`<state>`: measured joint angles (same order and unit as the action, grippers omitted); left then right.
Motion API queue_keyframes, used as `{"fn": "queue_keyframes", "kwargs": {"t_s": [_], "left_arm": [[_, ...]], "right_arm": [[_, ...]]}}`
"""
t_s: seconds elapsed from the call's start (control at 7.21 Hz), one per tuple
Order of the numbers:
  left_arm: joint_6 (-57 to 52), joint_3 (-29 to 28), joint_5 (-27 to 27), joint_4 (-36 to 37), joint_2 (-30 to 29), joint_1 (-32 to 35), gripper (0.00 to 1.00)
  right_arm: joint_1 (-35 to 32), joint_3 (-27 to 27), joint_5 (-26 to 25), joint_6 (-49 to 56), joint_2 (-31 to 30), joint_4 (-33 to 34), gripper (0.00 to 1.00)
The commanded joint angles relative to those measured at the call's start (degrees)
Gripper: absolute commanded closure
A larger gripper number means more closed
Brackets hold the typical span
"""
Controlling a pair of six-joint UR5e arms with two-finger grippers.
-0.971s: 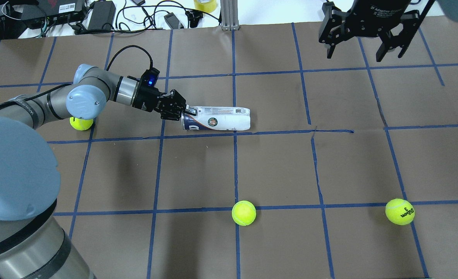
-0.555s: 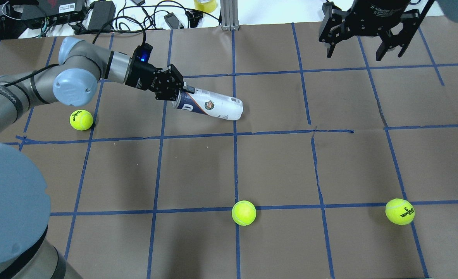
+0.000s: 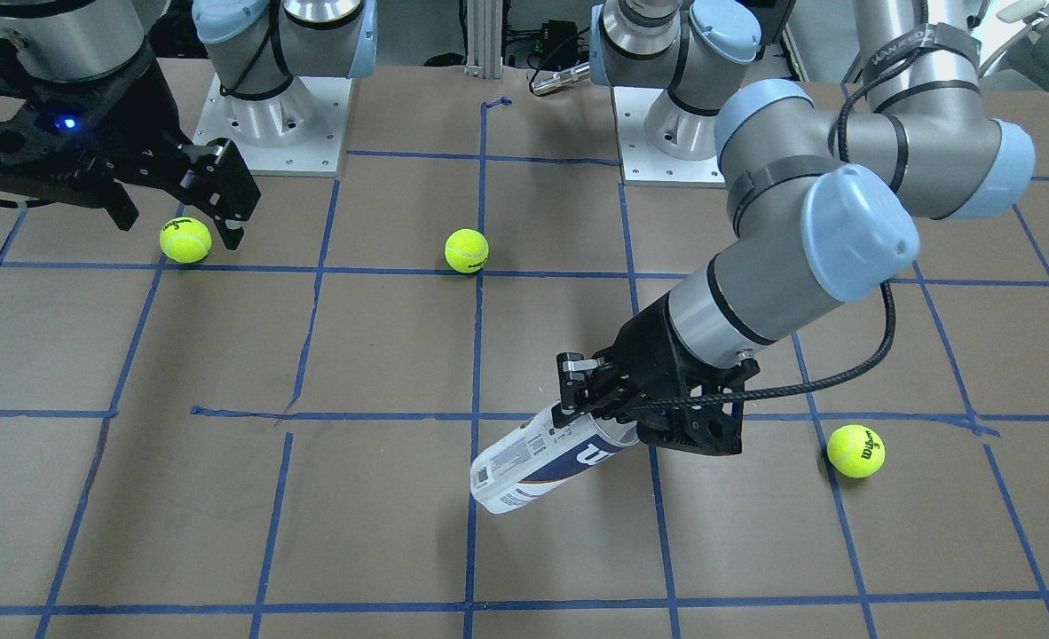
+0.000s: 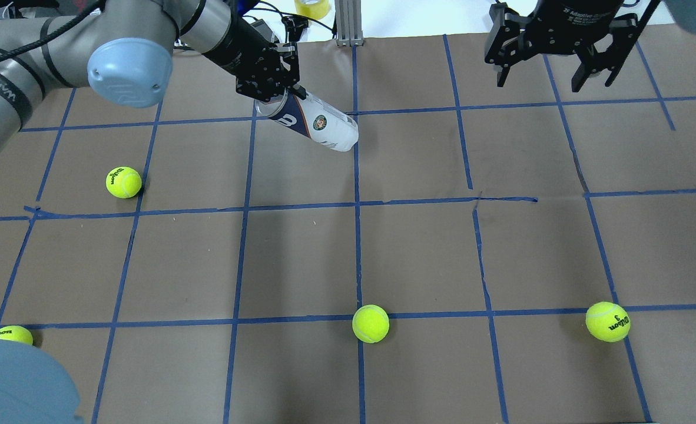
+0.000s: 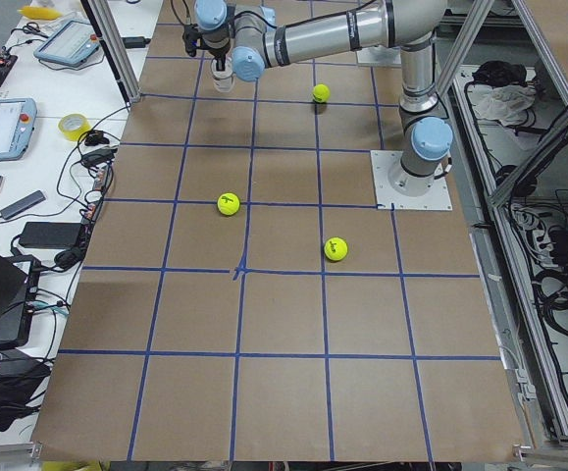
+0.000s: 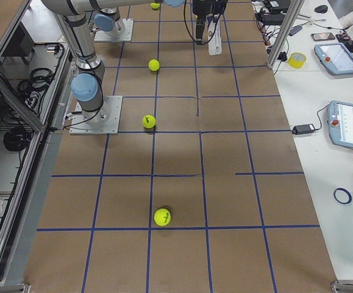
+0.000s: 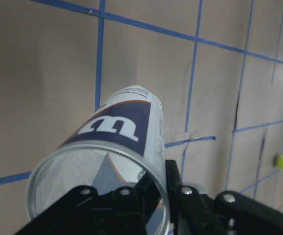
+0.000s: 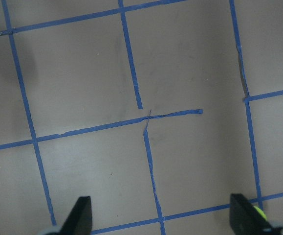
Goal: Lift up tennis ball bucket
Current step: 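Lift the can with the left gripper and tilt it upright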
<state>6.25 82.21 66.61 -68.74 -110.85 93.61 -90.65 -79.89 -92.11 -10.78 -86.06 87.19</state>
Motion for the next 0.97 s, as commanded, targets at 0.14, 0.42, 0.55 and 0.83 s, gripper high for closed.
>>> {"fn": "queue_keyframes", "kwargs": {"t_s": [0.14, 0.42, 0.55, 0.83], "left_arm": [[-19.0, -5.2, 28.7, -4.2, -1.8, 7.6, 1.0], [-21.7, -5.6, 30.5, -1.5, -4.2, 8.3, 1.0], [-22.3, -5.6, 29.1, -1.2, -5.5, 8.9, 1.0], [-22.5, -5.9, 28.9, -1.1, -6.4, 11.5, 1.0]], "right_arm": [[0.0, -0.3, 0.1, 0.0, 0.0, 0.0, 0.0], [0.0, -0.4, 0.0, 0.4, 0.0, 0.1, 0.0], [0.0, -0.4, 0.1, 0.4, 0.0, 0.1, 0.0], [0.0, -0.4, 0.1, 0.6, 0.0, 0.0, 0.0]]}}
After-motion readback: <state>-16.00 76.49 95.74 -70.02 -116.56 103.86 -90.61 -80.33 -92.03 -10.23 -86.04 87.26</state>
